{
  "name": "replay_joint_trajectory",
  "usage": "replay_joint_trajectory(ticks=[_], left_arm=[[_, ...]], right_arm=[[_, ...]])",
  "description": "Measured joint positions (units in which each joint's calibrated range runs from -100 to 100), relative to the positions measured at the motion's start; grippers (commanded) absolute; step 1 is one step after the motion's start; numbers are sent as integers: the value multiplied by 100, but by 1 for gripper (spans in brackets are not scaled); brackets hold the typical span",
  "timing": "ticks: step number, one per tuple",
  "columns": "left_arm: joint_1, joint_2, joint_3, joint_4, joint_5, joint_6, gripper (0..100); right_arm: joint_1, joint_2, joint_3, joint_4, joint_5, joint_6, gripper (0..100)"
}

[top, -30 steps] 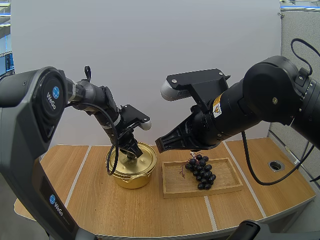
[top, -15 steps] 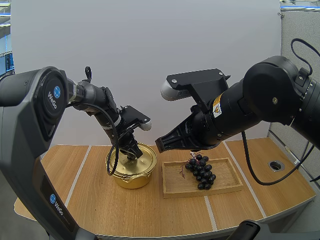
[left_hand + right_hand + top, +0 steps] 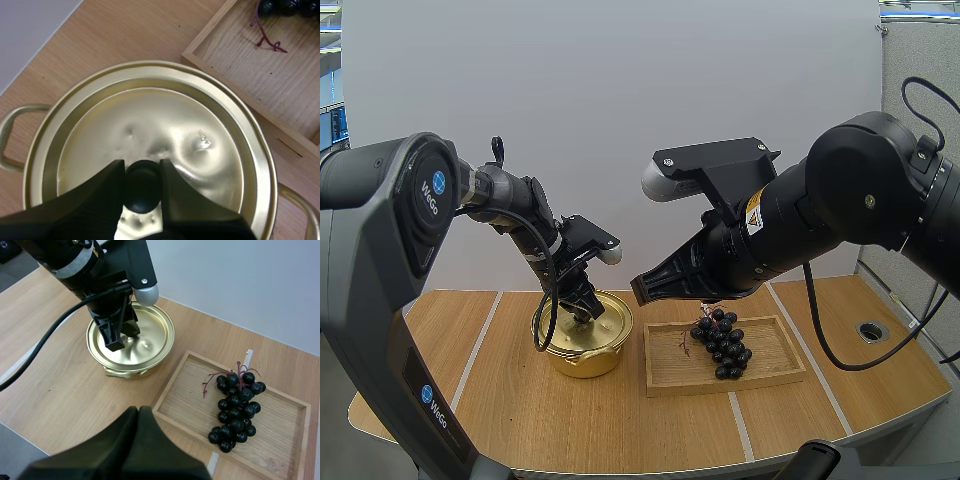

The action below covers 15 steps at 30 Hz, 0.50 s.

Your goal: Open the pot, put the pineapple inside, and close it

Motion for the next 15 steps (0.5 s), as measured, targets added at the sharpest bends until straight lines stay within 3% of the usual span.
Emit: replay_joint_trajectory(ticks=[1,2,4,15], left_arm=[[0,0,0,0,6,0,33],[0,0,0,0,21,0,52],[0,0,0,0,47,0,100],[0,-363,12,-45,838,-141,100]], right_arm=[[0,0,0,0,0,0,0],[0,0,0,0,0,0,0],[0,0,0,0,0,0,0],[0,0,0,0,0,0,0]])
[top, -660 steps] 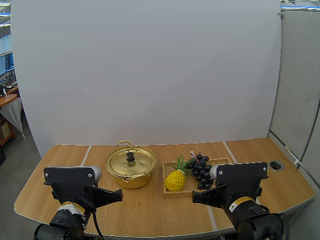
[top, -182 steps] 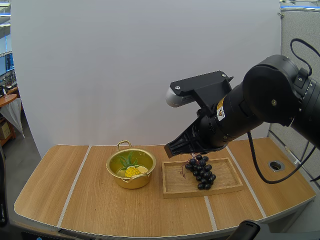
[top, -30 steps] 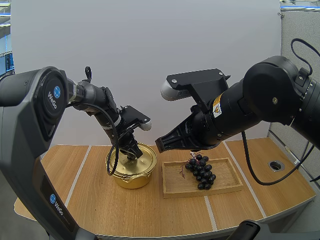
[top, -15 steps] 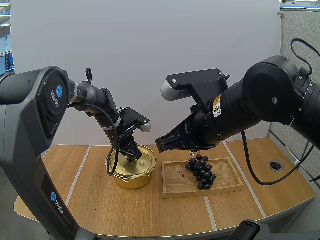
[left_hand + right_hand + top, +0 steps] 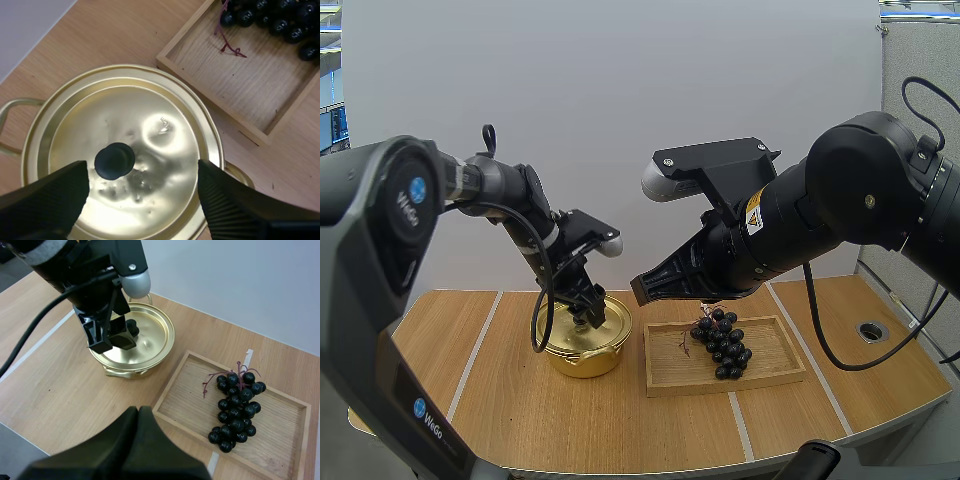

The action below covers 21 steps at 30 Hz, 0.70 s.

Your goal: Open the pot, put the pineapple inside, and close it

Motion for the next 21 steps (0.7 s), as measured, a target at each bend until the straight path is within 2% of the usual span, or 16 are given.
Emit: replay_joint_trajectory(ticks=[3,14,21], left_arm=[[0,-604,-113,0,502,-24,100],[0,-2362,-1149,48,1058,-185,100],[0,-4259,-1784,101,1194,-268,100]], right_arm=[[0,0,0,0,0,0,0],[0,0,0,11,0,0,0],[0,0,0,11,0,0,0]])
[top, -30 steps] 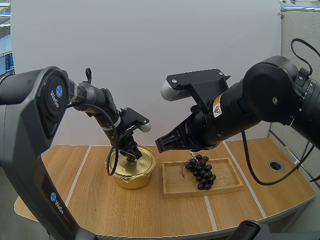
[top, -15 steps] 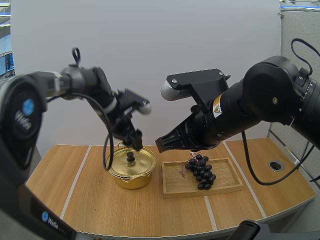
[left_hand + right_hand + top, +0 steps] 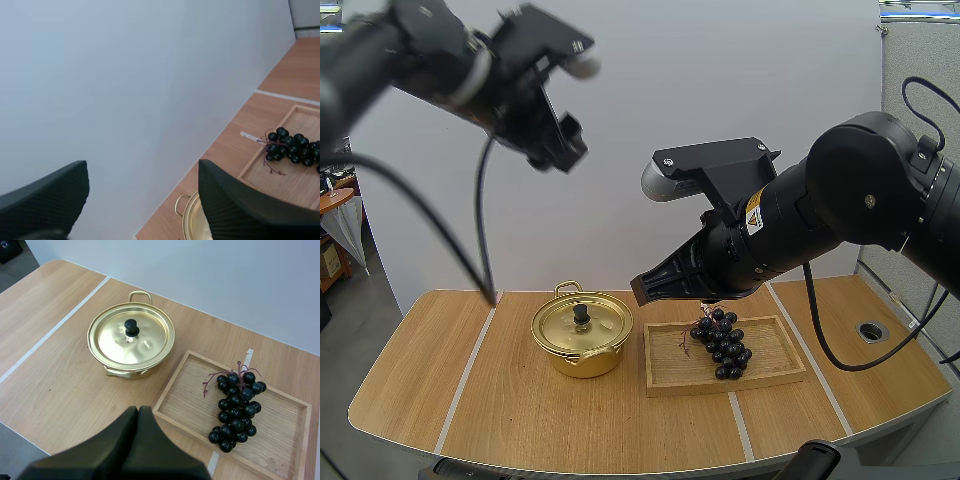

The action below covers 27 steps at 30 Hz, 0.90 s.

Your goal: Open the pot, put the pineapple inside, and close it

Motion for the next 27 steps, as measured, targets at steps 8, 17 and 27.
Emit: replay_joint_trajectory(ticks=[8,17,27], left_arm=[[0,-1276,-53,37,87,-330,100],[0,-2537,-65,148,873,-1042,0],[0,-2948,-65,161,1011,-1242,0]], right_arm=[[0,0,0,0,0,0,0],[0,0,0,29,0,0,0],[0,0,0,114,0,0,0]])
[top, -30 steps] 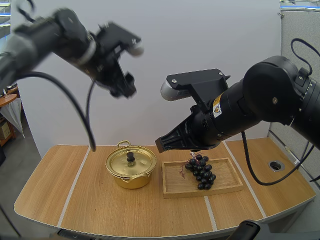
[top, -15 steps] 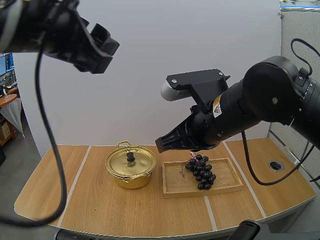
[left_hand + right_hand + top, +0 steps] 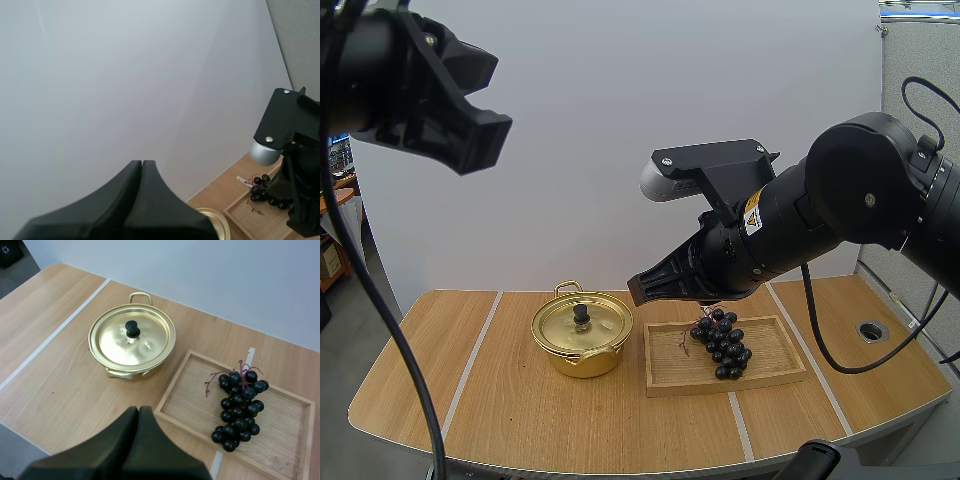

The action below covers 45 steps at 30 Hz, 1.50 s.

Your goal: Open the pot, put the pineapple inside, and close it

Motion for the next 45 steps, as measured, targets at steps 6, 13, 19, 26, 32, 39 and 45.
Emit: replay_joint_trajectory(ticks=[6,13,19,26,32,39,45], left_arm=[[0,-431,514,-12,-13,-322,0],[0,-1084,1794,-24,-1360,-615,0],[0,-1893,3105,-34,-3251,-1202,0],[0,-2366,3695,-34,-4100,-1449,0],[35,-2555,4053,110,-4727,-1789,0],[238,-2555,4463,562,-5088,-2556,0],[367,-2555,4807,638,-5277,-2884,0]], right_arm=[[-375,-58,13,-131,-441,0,0],[-814,-315,11,-619,-1114,337,0],[-1332,-879,11,-2107,-1255,1714,0],[-1623,-1559,15,-2528,-1273,2260,0],[-1669,-1984,15,-2542,-1323,2311,0],[-1703,-2998,27,-2691,-1831,2341,0],[-2177,-3587,726,-2768,-2535,2351,0]])
